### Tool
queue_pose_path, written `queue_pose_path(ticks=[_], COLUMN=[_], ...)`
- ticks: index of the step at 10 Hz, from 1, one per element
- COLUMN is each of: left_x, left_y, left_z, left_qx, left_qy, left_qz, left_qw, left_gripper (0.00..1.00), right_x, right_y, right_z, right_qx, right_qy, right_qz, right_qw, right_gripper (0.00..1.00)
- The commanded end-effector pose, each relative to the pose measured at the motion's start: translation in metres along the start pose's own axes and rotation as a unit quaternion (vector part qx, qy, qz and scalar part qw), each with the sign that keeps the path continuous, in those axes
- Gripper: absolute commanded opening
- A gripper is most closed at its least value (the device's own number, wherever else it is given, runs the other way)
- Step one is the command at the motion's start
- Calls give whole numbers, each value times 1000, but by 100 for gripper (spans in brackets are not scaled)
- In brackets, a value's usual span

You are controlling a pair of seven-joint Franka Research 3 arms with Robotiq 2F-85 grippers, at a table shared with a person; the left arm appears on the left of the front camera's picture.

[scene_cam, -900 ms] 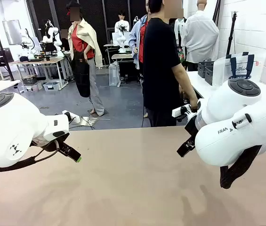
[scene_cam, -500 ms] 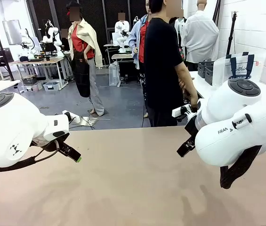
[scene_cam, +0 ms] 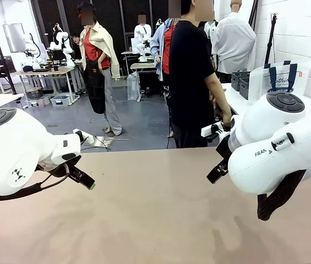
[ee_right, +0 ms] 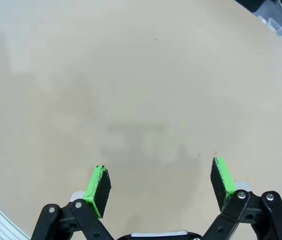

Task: Transfer purchased items from the store into the shopping bag.
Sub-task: Open the Reusable shopping bag in the center of the table.

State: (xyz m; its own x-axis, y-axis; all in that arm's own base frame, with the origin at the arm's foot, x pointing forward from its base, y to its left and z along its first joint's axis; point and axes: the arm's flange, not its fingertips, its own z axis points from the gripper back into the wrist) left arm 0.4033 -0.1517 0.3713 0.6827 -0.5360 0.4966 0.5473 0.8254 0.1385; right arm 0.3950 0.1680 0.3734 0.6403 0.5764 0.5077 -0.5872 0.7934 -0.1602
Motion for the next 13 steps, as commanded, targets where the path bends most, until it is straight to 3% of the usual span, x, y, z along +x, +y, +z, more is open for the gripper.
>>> queue_pose_path(ticks=[1, 13], left_x=[0, 0], left_y=[1, 1], left_z=[0, 0], left_qx=[0, 0], left_qy=[0, 0], left_qz=[1, 1], left_qw=[1000, 1000], left_gripper=[100, 100], right_x=[0, 0], right_y=[0, 0], right_z=[0, 0], right_qx=[0, 0], right_qy=[0, 0], right_qz=[0, 0], right_qw=[1000, 1000], right_gripper=[100, 100])
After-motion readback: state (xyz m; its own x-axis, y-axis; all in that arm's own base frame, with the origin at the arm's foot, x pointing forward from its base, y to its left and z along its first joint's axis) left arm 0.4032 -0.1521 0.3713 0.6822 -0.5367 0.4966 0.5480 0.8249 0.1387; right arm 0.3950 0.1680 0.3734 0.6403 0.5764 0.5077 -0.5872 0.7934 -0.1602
